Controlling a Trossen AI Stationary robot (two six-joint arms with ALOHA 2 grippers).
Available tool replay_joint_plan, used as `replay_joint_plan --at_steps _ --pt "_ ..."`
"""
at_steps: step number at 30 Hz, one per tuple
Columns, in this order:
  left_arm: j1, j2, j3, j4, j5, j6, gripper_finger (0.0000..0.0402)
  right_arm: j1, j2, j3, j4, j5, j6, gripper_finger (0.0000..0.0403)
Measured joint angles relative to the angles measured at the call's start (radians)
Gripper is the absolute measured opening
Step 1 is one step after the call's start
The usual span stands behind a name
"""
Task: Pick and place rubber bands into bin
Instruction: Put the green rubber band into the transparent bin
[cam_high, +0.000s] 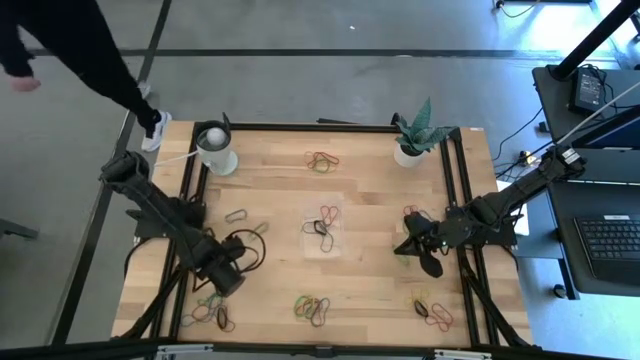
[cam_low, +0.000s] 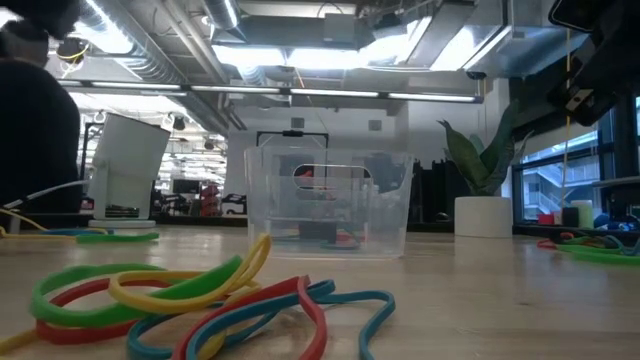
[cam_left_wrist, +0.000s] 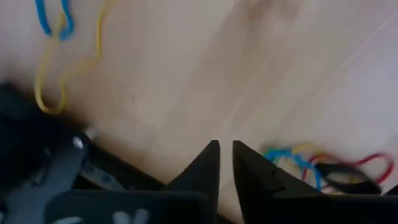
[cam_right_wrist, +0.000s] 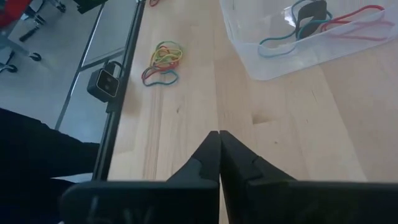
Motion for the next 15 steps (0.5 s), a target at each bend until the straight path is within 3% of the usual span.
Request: replay_joint_plan --at_steps 7,15 --pt "-0.078 0.001 -0.087 0.098 0.115 -0.103 0.0110 0.000 0.000 0.000 0.000 0.001 0.025 0.0002" --pt "-0.154 0.001 -0.159 0.286 0.179 0.015 0.0122 0.000 0.000 0.000 0.020 0.026 0.065 0.0002"
